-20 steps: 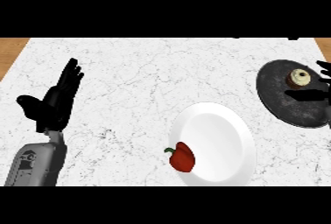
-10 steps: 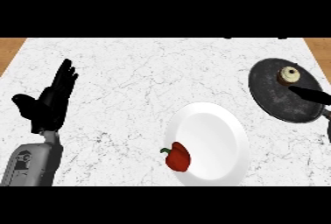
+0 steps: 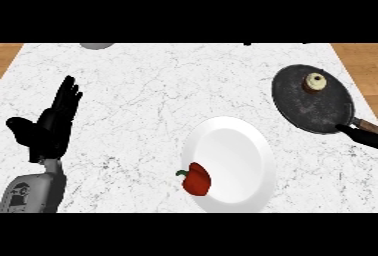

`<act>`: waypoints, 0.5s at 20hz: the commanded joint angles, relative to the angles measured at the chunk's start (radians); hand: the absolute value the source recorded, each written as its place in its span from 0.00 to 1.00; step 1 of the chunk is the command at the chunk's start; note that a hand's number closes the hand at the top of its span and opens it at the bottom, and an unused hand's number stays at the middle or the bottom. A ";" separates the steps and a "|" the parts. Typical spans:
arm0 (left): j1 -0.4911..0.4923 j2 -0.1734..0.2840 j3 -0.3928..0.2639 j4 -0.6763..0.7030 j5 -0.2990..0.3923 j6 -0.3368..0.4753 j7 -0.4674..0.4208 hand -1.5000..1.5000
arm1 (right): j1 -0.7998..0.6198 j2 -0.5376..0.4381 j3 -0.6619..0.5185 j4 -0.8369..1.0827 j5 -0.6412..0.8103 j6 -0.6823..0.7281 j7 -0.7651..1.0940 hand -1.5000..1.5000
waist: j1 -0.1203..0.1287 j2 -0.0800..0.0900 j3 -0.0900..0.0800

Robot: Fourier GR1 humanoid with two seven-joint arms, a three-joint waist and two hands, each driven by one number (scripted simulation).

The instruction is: Pick the cupcake from the plate and place it in the pan

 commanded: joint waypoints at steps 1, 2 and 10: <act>0.021 0.020 0.026 -0.002 0.008 -0.002 0.001 0.50 | 0.155 0.019 0.012 -0.220 -0.052 0.114 0.019 0.00 | -0.023 -0.006 -0.002; 0.028 0.008 0.010 -0.011 -0.005 0.004 -0.013 0.50 | 0.185 0.017 0.011 -0.285 -0.064 0.128 0.080 0.00 | -0.021 -0.005 -0.003; 0.042 0.011 0.013 -0.033 0.010 -0.011 0.004 0.50 | 0.527 0.212 0.057 -0.857 -0.126 0.169 0.282 0.00 | -0.006 0.003 -0.002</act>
